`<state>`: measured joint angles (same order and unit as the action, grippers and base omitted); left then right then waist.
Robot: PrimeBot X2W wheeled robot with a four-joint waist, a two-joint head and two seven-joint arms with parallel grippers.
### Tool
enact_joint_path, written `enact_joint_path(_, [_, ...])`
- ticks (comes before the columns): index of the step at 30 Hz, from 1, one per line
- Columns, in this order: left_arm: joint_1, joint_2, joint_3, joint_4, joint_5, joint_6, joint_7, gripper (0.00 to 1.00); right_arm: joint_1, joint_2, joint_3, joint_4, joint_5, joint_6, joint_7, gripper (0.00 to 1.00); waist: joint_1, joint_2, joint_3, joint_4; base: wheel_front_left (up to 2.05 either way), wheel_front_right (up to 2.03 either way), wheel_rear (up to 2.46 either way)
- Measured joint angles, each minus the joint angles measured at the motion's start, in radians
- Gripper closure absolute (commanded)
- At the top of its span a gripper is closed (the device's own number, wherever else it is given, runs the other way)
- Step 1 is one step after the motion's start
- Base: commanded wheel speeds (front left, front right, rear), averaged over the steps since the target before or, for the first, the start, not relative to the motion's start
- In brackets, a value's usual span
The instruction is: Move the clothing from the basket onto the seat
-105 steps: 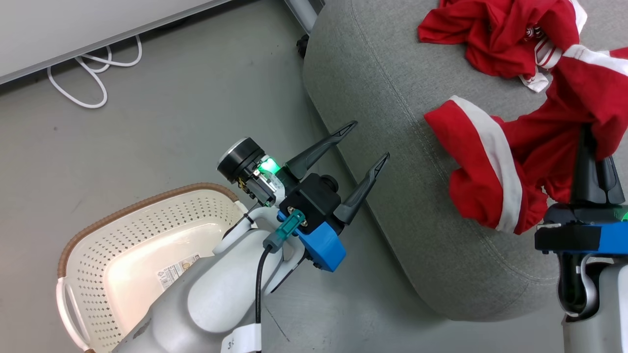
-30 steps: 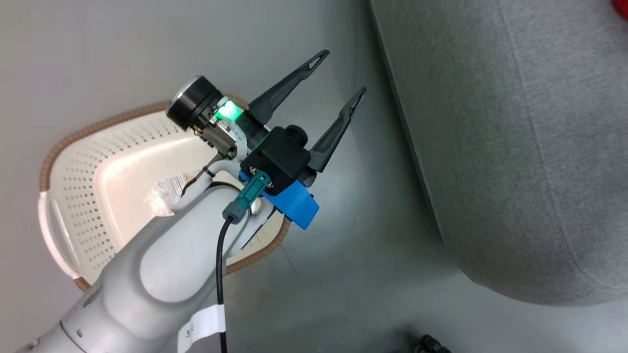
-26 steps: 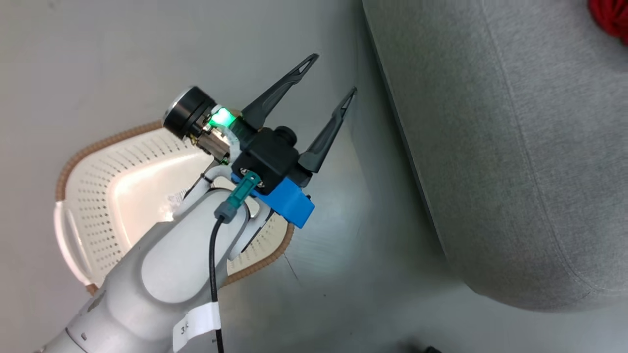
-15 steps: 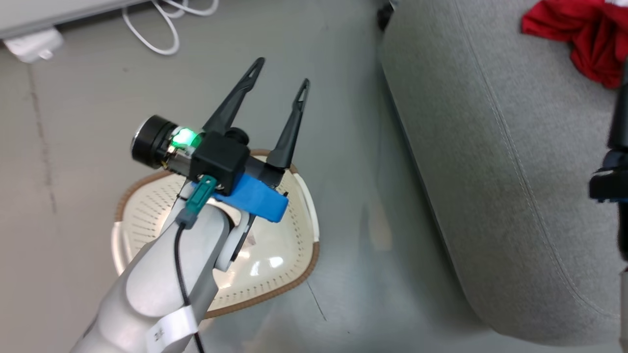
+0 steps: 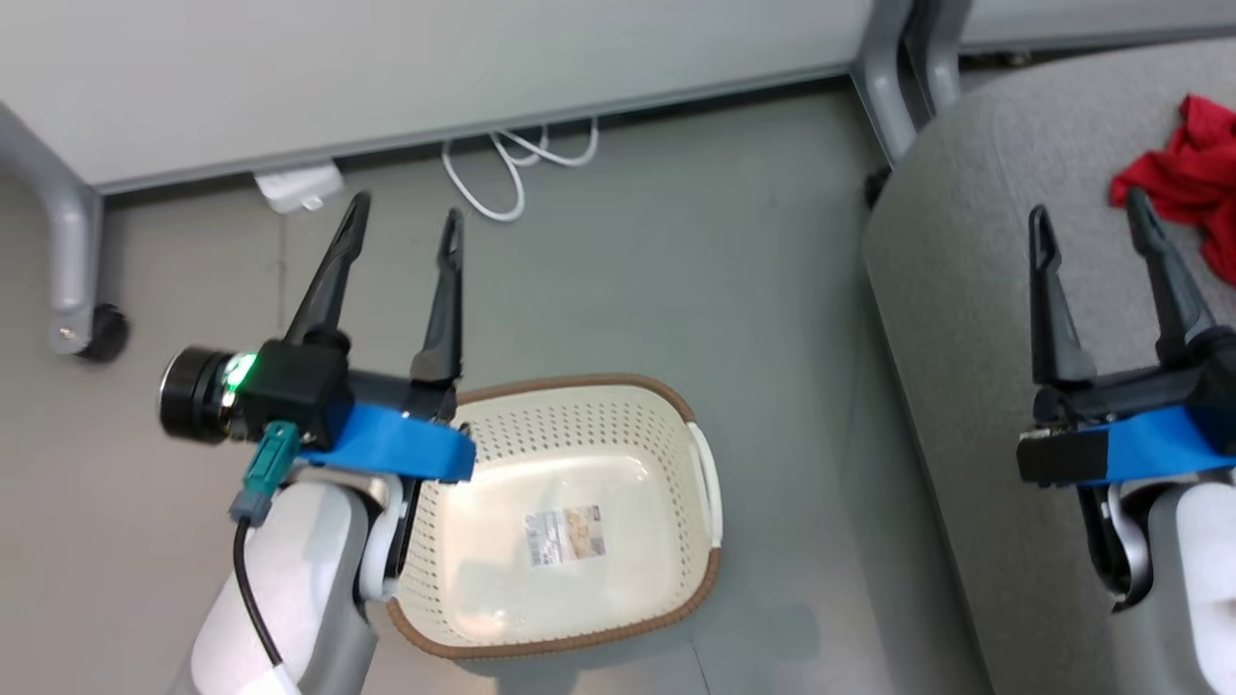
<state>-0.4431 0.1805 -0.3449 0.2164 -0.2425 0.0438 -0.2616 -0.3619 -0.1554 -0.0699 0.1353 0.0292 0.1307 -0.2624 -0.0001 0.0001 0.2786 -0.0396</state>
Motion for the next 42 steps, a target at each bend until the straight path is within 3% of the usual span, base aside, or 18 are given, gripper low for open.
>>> enact_joint_path(15, [0.233,-0.075,0.187,-0.018,0.072,-0.080,0.000,0.00,0.192,0.058,-0.007,-0.019,0.039,0.000,0.000,0.00,-0.0001,0.0000,-0.175,0.098,0.00,0.00,0.00])
enact_joint_path(28, [0.367,-0.113,0.274,-0.021,0.103,-0.130,0.000,0.00,0.321,0.088,-0.014,0.004,0.081,0.000,0.000,0.00,-0.0001,0.0000,-0.261,0.104,0.00,0.00,0.00])
enact_joint_path(42, [0.400,-0.125,0.306,0.018,0.120,-0.153,0.000,0.00,0.354,0.101,-0.003,0.028,0.105,0.000,0.000,0.00,0.0000,0.0000,-0.285,0.101,0.00,0.00,0.00])
